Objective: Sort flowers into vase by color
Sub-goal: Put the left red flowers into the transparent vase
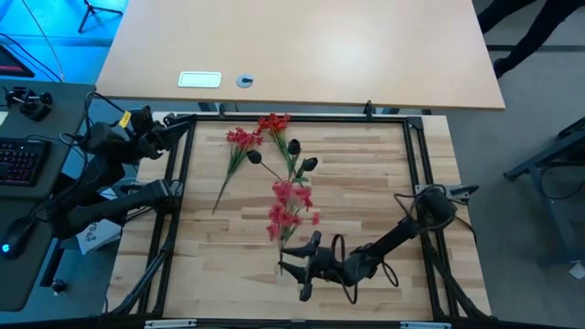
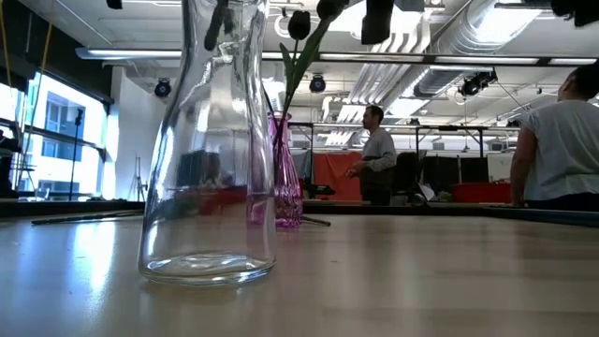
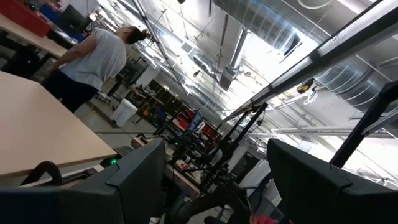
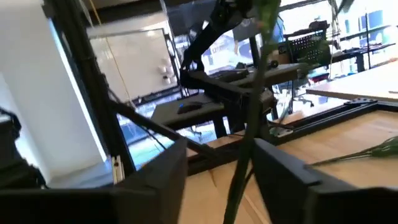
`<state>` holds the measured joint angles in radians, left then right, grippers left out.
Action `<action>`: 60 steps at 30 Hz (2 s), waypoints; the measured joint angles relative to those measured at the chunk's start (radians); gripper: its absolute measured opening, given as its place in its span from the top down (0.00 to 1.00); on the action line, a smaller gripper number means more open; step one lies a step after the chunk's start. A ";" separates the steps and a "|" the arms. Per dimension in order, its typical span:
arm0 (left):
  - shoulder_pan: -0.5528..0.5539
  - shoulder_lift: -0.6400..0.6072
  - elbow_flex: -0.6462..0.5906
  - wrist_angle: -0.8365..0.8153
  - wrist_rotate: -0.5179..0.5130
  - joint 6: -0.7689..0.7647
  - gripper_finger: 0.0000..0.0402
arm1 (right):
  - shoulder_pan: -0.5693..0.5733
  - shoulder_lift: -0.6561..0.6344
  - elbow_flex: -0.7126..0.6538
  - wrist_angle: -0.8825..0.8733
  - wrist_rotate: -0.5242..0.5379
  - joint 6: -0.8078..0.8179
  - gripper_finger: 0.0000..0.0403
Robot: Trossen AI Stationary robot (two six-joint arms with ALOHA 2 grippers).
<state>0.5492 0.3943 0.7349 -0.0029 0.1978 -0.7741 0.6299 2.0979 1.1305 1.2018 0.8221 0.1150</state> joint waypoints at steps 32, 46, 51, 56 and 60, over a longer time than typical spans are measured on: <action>0.000 0.000 0.000 0.000 -0.003 0.072 0.33 | -0.007 -0.239 0.242 -1.303 -0.319 0.141 0.39; 0.000 0.000 0.000 0.001 -0.027 0.101 0.33 | 0.029 -0.529 0.290 -1.867 -0.322 0.441 0.39; 0.000 0.000 0.000 0.001 -0.027 0.123 0.33 | 0.014 -0.540 0.292 -1.724 -0.311 0.433 0.39; 0.000 0.000 0.000 0.002 -0.027 0.124 0.33 | -0.051 -0.448 0.291 -1.578 -0.477 0.330 0.39; 0.000 0.000 0.000 0.001 -0.028 0.124 0.33 | -0.082 -0.377 0.290 -1.514 -0.636 0.286 0.39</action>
<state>0.5494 0.3945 0.7349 -0.0017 0.1699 -0.6502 0.5484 1.7204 1.4208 -0.3123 0.1858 0.4010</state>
